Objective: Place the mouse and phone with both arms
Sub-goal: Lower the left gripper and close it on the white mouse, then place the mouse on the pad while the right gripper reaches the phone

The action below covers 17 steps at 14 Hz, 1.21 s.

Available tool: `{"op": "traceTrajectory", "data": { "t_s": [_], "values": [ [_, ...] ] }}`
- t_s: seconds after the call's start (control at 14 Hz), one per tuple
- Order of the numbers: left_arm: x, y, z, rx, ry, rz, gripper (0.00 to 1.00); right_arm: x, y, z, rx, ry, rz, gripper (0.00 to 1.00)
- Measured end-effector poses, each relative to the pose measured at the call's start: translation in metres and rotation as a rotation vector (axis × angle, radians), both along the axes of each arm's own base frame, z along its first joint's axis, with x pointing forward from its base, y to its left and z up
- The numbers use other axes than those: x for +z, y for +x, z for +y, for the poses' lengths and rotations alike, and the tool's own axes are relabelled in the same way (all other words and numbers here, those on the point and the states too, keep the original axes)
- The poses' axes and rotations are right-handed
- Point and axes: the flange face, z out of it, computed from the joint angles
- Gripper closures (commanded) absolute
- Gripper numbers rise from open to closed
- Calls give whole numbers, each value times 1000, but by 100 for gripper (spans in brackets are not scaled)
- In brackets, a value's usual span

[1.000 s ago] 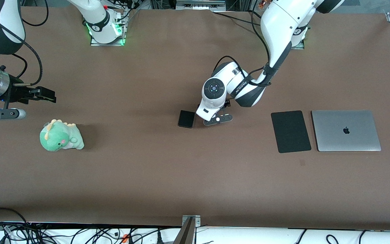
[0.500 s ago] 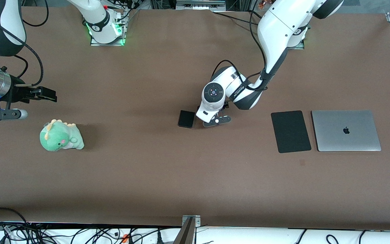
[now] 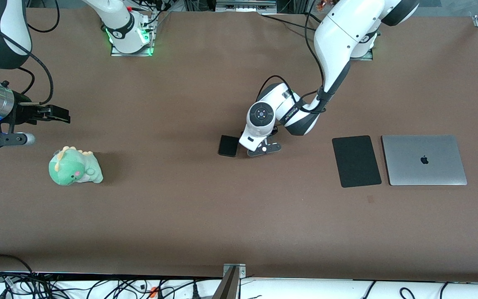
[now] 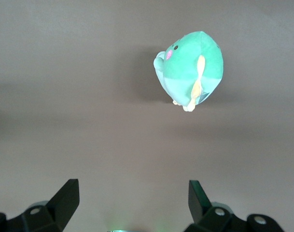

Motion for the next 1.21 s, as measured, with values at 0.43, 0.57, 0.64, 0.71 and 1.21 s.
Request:
{"op": "traceTrajectory", "data": {
  "t_s": [0.43,0.57,0.64,0.71,1.21],
  "values": [
    [42,44,57,86,52,15,100,-3,0,-1,-2,-1,10,0],
    [71,61,89,102,75,28,100,-5,1,-1,-2,-2,14,0],
    [82,68,107,90,83,39,100,-6,1,-1,-2,-2,16,0],
    [92,74,125,76,89,52,100,-7,1,-1,-2,-2,16,0],
    [89,113,271,11,84,121,100,-20,9,46,-74,82,7,0]
  ]
}}
